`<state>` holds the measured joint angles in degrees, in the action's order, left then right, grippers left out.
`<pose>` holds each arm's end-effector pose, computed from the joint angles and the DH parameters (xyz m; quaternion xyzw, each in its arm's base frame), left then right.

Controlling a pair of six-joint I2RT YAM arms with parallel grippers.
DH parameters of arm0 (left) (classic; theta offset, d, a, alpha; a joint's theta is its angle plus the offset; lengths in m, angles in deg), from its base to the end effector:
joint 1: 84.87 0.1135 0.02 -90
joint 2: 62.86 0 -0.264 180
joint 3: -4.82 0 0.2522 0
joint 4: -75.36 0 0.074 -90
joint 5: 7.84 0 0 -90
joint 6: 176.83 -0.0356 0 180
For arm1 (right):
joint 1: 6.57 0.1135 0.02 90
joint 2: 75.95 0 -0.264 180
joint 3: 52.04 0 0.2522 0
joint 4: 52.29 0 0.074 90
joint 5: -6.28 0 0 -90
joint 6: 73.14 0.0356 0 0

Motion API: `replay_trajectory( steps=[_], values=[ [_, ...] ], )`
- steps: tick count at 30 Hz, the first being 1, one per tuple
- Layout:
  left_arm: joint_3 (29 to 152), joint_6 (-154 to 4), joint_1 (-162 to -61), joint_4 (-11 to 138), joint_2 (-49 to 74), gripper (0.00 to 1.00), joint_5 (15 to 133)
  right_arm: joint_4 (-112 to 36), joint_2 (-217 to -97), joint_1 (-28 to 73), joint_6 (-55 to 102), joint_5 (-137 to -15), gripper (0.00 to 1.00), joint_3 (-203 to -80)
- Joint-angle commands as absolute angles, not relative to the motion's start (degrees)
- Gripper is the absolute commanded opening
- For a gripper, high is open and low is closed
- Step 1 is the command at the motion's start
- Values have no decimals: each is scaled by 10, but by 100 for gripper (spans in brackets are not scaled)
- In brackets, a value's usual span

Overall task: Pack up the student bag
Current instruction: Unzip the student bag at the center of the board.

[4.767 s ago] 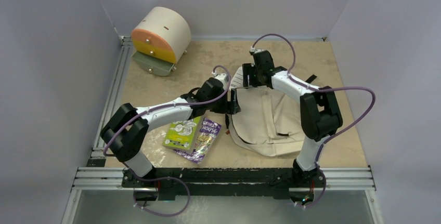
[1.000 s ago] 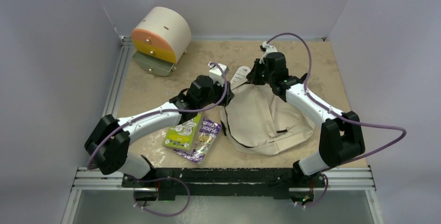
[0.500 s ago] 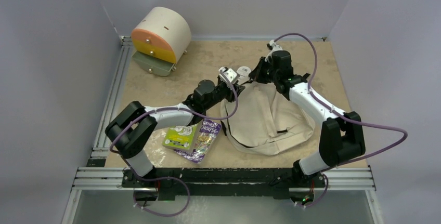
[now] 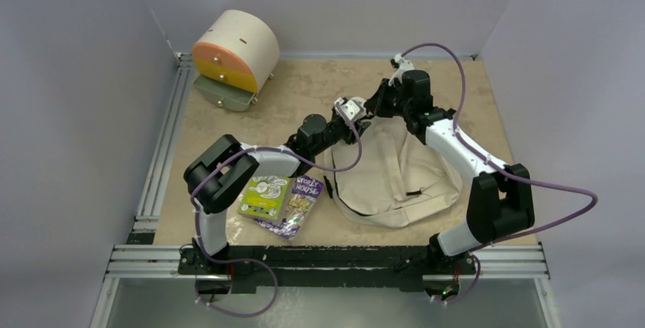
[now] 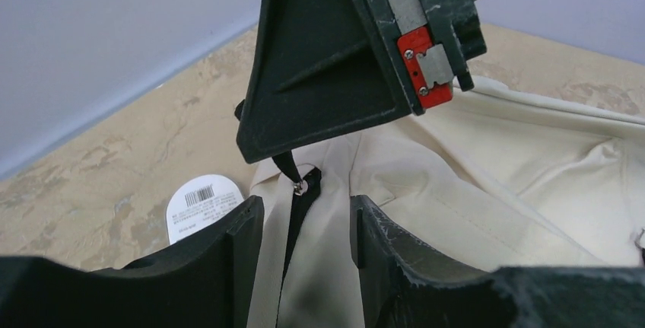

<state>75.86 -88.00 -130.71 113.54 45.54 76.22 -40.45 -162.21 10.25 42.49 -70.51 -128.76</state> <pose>0.2852 -0.2990 0.2125 0.3135 0.6282 -0.3039 0.6440 0.3352 0.1098 0.2955 -0.0016 0.8231 0.2913 0.4876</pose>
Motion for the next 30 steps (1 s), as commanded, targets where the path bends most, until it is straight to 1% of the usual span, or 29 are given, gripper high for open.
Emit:
replay_trajectory(
  steps=[1, 5, 14, 19, 22, 24, 28, 30],
  values=[
    [793, -900, -1309, 1213, 477, 45, 747, -495, -1603, 101, 390, -678, 0, -1287],
    [800, -907, -1311, 1250, 501, 45, 751, -494, -1608, 100, 384, -664, 0, -1294],
    [820, -897, -1313, 1311, 542, 42, 818, -493, -1617, 101, 398, -641, 0, -1299],
    [838, -890, -1313, 1318, 555, 38, 820, -493, -1620, 100, 402, -631, 0, -1299],
    [844, -885, -1313, 1320, 560, 31, 838, -490, -1623, 100, 403, -628, 0, -1300],
    [846, -881, -1313, 1323, 563, 23, 846, -488, -1623, 101, 404, -626, 0, -1300],
    [852, -876, -1313, 1323, 567, 11, 855, -485, -1620, 100, 405, -628, 0, -1298],
    [854, -875, -1313, 1322, 568, 3, 854, -483, -1616, 100, 405, -633, 0, -1295]
  ],
)
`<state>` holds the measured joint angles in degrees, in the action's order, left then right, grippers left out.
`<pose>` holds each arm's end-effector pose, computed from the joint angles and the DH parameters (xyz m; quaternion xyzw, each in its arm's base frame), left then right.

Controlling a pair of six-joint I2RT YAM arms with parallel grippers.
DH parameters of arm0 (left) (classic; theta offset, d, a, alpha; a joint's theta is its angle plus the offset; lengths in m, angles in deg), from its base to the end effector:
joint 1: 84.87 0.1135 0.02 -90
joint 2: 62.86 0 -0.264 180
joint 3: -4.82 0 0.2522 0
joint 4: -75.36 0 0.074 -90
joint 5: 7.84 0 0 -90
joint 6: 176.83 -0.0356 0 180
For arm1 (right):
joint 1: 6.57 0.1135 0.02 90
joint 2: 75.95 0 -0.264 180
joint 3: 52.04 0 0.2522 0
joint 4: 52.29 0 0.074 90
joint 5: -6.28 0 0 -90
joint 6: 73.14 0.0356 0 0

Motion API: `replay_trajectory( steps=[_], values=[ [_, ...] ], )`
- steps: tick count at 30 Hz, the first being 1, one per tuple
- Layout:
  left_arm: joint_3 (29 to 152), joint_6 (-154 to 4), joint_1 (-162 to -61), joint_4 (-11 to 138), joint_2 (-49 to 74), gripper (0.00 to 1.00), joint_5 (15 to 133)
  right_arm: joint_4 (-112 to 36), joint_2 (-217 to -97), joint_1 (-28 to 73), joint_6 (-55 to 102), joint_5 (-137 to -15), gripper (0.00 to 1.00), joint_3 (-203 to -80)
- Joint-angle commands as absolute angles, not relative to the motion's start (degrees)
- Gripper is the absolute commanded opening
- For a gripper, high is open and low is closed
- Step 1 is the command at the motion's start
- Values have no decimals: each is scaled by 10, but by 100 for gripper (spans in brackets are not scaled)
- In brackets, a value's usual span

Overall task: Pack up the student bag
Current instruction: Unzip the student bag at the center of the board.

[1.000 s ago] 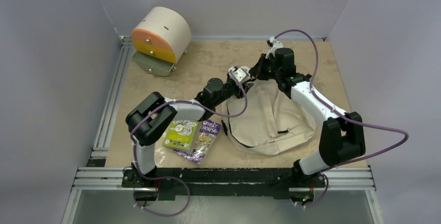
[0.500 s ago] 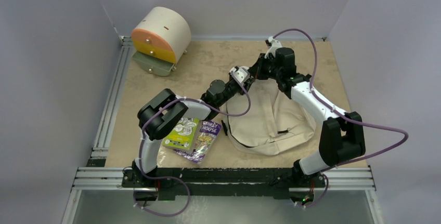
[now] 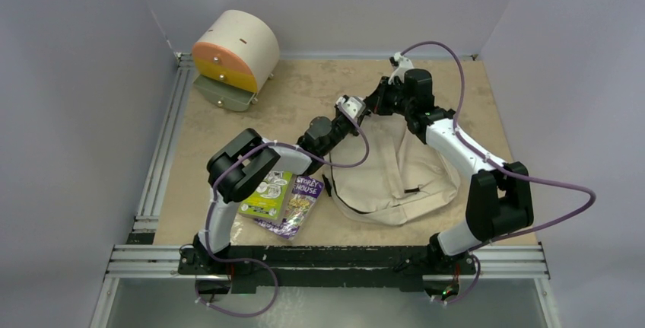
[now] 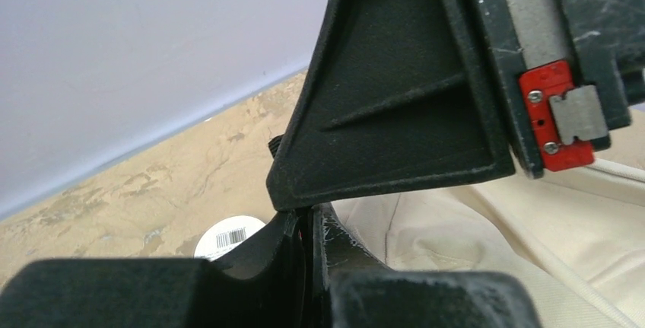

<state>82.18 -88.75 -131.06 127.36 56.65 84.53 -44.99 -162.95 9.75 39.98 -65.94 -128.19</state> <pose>0.3091 -0.3201 0.1928 0.2479 0.5942 -0.2759 0.7137 0.3390 0.1106 0.2961 -0.0431 0.8040 0.3134 0.5035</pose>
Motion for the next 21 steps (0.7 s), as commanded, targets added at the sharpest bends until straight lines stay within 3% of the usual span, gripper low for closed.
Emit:
replay_trajectory(
  steps=[1, 4, 7, 10, 15, 21],
  values=[
    [854, -875, -1313, 1321, 568, 0, 852, -482, -1614, 101, 406, -638, 0, -1295],
    [854, -874, -1313, 1309, 566, 0, 840, -479, -1608, 100, 411, -667, 15, -1293],
    [851, -875, -1313, 1298, 562, 0, 825, -478, -1589, 100, 428, -725, 38, -1289],
    [844, -875, -1313, 1294, 557, 0, 824, -475, -1559, 98, 462, -802, 51, -1273],
    [836, -873, -1313, 1287, 549, 0, 805, -444, -1515, 73, 512, -896, 58, -1234],
    [836, -873, -1313, 1280, 545, 0, 798, -395, -1507, 53, 499, -867, 60, -1191]
  ],
)
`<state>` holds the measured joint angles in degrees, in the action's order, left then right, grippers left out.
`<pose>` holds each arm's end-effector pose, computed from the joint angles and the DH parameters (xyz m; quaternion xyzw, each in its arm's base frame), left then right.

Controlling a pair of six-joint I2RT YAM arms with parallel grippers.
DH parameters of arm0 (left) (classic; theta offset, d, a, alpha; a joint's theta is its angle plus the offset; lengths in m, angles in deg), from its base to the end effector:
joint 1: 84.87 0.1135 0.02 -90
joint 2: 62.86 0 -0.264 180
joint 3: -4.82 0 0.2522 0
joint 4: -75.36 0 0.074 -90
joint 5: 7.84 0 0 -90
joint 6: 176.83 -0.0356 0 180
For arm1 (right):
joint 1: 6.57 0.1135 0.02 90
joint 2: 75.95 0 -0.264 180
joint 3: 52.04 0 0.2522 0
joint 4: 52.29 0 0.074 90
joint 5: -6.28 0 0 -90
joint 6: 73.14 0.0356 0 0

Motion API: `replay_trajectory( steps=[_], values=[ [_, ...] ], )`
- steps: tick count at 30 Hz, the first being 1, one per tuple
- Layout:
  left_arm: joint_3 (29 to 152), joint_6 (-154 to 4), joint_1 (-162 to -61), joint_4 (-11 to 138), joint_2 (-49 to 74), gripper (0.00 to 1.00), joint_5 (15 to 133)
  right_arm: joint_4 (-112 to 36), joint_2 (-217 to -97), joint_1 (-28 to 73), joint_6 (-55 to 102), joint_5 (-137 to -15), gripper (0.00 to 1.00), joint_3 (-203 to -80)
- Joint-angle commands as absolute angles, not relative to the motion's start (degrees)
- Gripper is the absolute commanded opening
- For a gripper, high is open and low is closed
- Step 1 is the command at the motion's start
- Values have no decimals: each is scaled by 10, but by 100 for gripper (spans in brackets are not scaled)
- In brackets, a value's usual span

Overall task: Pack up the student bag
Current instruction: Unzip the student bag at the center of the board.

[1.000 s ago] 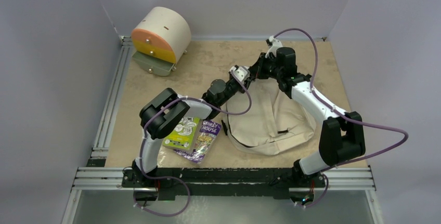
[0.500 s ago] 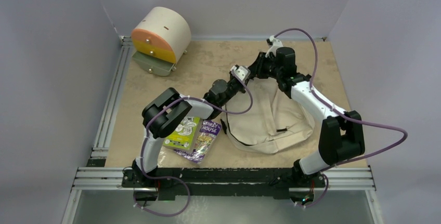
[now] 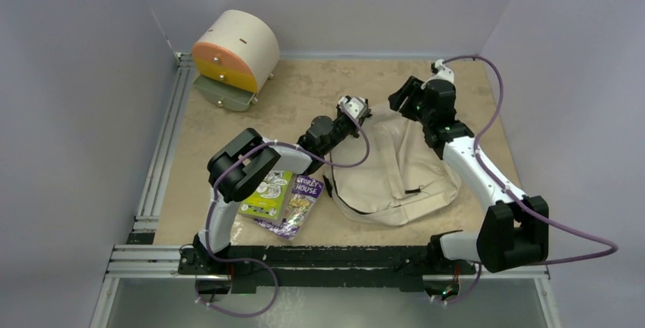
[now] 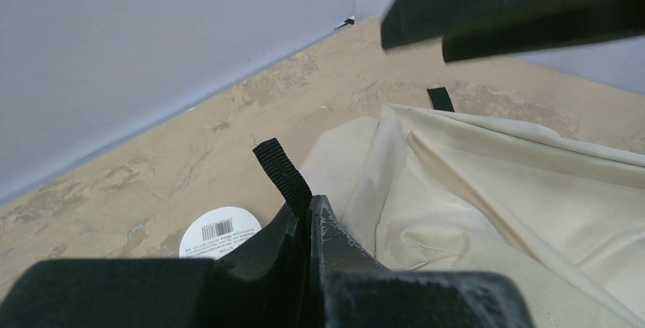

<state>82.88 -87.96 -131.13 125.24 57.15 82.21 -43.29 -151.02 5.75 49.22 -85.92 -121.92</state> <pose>0.3099 -0.3238 0.1886 0.2635 0.6013 -0.2892 0.6967 0.3025 0.0647 0.3189 0.1489 0.7748 0.2195 0.5739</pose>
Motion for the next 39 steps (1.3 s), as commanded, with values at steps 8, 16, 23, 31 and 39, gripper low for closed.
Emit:
replay_trajectory(
  steps=[8, 16, 23, 31, 39],
  values=[
    [841, -873, -1313, 1267, 542, 0, 800, -386, -1519, 52, 463, -796, 64, -1151],
    [846, -873, -1313, 1259, 543, 0, 795, -386, -1563, 52, 438, -736, 62, -1150],
    [853, -873, -1313, 1251, 543, 0, 793, -403, -1600, 52, 444, -735, 46, -1149],
    [878, -836, -1313, 1154, 525, 0, 892, -449, -1589, 49, 503, -783, 0, -1136],
    [876, -831, -1313, 1093, 493, 0, 978, -460, -1574, 30, 569, -857, 0, -1113]
  ],
)
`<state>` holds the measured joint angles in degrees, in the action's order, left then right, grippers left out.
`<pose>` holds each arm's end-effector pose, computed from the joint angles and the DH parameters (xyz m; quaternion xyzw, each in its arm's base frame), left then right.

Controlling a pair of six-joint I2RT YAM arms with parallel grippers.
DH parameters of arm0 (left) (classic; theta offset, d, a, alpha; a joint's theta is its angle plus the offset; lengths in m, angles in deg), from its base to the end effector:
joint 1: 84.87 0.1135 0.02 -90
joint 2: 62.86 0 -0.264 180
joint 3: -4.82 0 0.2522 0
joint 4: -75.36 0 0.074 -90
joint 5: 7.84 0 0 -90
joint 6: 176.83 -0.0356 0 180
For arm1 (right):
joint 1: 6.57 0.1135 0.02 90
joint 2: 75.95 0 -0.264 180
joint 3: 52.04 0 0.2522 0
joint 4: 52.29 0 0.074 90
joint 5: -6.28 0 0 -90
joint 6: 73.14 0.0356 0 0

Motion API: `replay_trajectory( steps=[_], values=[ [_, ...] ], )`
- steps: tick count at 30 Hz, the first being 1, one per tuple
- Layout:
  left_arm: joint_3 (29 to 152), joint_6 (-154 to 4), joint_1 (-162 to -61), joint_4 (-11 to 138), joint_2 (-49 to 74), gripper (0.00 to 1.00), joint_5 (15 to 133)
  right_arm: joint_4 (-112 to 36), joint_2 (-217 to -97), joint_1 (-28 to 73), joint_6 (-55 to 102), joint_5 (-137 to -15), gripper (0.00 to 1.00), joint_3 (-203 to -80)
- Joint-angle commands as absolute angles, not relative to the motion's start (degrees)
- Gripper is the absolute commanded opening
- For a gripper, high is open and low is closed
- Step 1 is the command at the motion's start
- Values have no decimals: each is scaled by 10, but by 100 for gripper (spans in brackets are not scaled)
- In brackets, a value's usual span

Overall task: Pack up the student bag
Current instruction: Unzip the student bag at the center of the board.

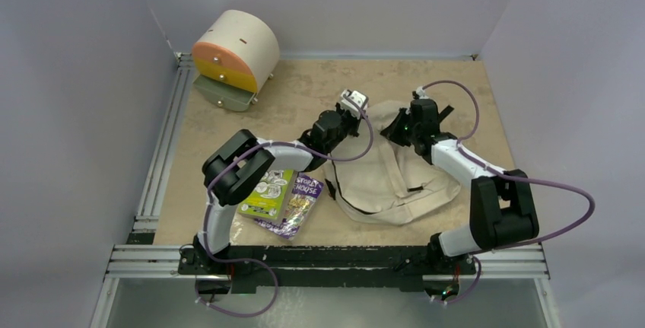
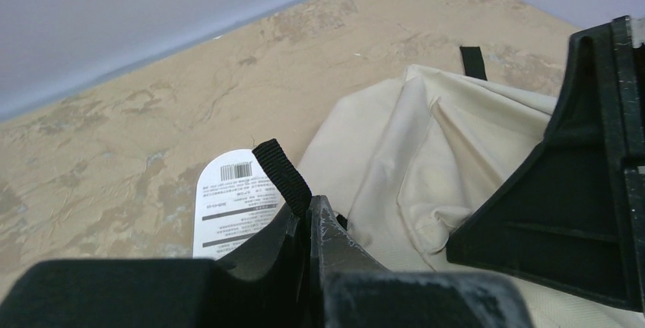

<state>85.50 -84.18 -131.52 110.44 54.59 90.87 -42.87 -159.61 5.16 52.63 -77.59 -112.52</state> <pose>0.3148 -0.3256 0.1936 0.2189 0.6831 -0.2402 0.6540 0.3075 0.0677 0.2177 0.1573 0.8620 0.2361 0.4200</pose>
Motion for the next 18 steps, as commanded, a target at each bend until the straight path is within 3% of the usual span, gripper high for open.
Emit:
replay_trajectory(
  steps=[1, 10, 16, 18],
  values=[
    [875, -832, -1313, 1087, 490, 0, 981, -463, -1572, 26, 576, -861, 0, -1108],
    [835, -826, -1313, 1067, 452, 0, 983, -470, -1565, -4, 601, -884, 0, -1099],
    [804, -814, -1314, 1091, 438, 0, 927, -464, -1564, -5, 569, -838, 1, -1112],
    [797, -813, -1315, 1103, 437, 0, 919, -462, -1544, -5, 565, -823, 16, -1112]
  ],
)
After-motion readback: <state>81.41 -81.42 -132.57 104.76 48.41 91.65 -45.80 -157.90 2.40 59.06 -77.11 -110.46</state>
